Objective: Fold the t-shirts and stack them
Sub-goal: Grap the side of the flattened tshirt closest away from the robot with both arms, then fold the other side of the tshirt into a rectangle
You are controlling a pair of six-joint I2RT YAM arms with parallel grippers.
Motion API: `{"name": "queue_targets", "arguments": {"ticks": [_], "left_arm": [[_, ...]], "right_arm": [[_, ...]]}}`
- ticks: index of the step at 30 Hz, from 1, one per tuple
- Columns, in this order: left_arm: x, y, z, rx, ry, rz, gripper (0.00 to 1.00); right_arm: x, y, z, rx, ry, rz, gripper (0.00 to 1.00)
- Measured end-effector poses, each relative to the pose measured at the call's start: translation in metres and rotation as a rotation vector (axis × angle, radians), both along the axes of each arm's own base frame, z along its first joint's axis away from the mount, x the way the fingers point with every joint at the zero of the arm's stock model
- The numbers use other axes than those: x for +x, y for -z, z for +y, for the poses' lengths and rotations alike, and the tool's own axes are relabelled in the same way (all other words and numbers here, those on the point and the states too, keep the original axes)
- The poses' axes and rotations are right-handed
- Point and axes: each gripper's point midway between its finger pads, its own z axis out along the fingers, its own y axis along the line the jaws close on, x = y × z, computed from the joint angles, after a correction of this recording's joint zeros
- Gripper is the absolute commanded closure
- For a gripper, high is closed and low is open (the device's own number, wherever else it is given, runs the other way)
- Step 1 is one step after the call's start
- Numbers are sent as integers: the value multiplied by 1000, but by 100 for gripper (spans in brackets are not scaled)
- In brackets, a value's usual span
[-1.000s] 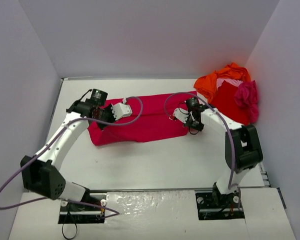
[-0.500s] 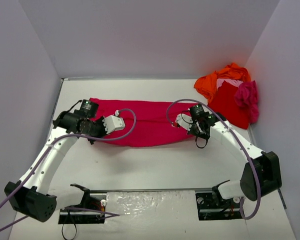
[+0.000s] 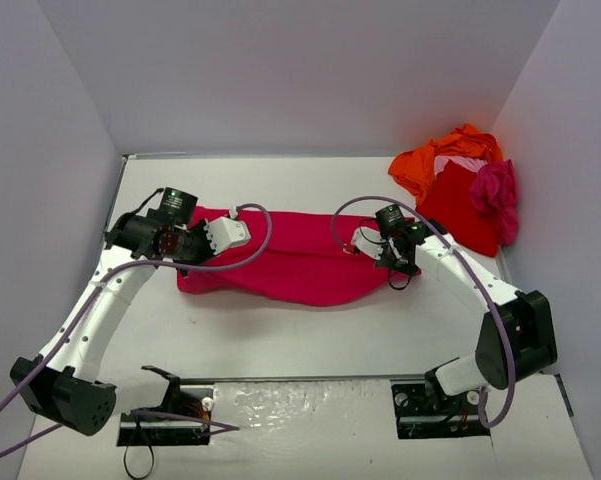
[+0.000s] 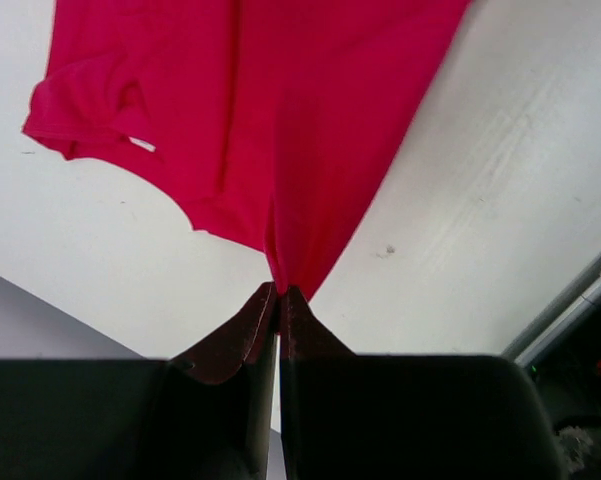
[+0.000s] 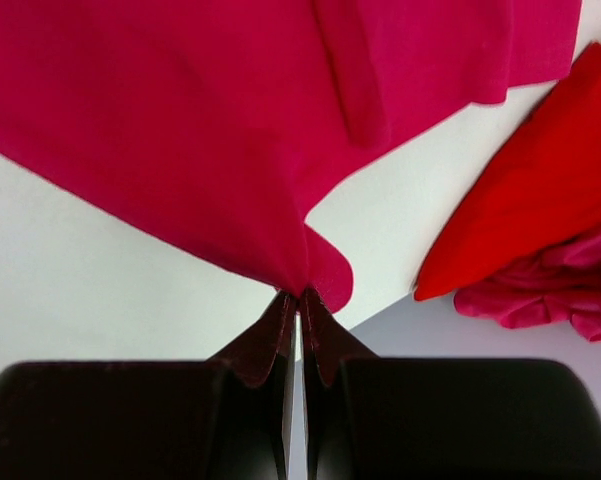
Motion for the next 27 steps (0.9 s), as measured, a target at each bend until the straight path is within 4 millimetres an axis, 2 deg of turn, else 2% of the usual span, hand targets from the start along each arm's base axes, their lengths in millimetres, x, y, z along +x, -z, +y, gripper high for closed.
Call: {"name": "queue_targets", "arguments": {"ticks": [5, 8, 13, 21, 24, 27], "left_arm": [[35, 4, 1, 23, -72, -61, 100], [52, 4, 6, 36, -111, -103, 100], [81, 0, 15, 48, -182, -181, 100], [130, 3, 18, 81, -254, -279, 100], [150, 2, 15, 88, -264, -302, 100], [173, -6, 11, 92, -271, -339, 100]], "right_arm": [[23, 14, 8, 0, 4, 9, 100], [33, 16, 8, 3, 10, -2, 100], [52, 7, -3, 15, 54, -43, 100], [77, -13, -32, 10, 151, -143, 100], [84, -14, -34, 1, 166, -164, 100], [92, -8, -35, -8, 180, -171, 100]]}}
